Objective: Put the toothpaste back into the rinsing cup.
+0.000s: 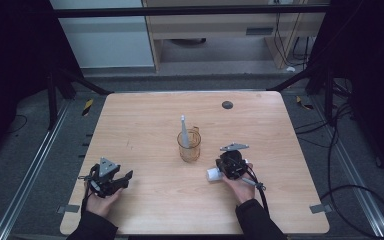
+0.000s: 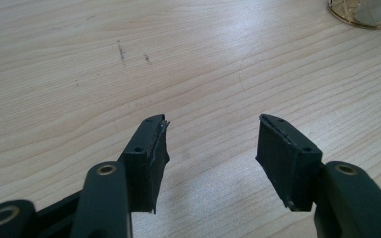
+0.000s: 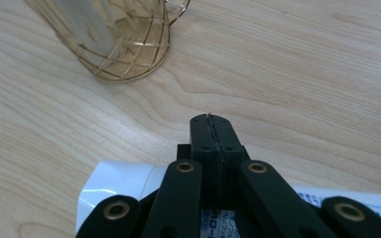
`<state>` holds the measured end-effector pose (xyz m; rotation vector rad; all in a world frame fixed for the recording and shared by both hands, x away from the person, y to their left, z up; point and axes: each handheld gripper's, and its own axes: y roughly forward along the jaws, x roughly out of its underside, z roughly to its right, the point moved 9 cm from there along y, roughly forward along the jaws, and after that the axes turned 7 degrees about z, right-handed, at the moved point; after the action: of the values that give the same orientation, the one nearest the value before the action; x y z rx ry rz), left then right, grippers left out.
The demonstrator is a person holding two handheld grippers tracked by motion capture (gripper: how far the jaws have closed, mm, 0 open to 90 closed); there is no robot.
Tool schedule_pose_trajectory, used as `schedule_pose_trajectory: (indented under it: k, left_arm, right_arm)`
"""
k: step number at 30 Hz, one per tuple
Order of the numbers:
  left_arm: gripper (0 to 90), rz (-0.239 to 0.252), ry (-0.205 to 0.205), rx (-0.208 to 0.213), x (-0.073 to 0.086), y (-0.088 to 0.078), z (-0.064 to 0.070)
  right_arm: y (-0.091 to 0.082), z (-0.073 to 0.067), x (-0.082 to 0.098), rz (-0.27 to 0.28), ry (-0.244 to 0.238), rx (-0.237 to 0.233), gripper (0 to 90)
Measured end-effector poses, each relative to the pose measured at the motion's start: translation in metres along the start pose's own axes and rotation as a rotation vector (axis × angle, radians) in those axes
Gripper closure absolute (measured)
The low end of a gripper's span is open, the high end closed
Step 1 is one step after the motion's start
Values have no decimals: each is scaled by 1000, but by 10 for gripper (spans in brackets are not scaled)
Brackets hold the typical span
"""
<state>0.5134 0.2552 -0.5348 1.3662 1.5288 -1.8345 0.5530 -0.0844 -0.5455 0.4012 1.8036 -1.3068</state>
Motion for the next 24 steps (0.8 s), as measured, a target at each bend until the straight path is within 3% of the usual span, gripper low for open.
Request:
schedule_pose_trajectory:
  k: [24]
  left_arm:
    - [431,-6,-12,-4,0,-1,0]
  right_arm:
    - [-25,-21,19,-40,-50,-110,895]
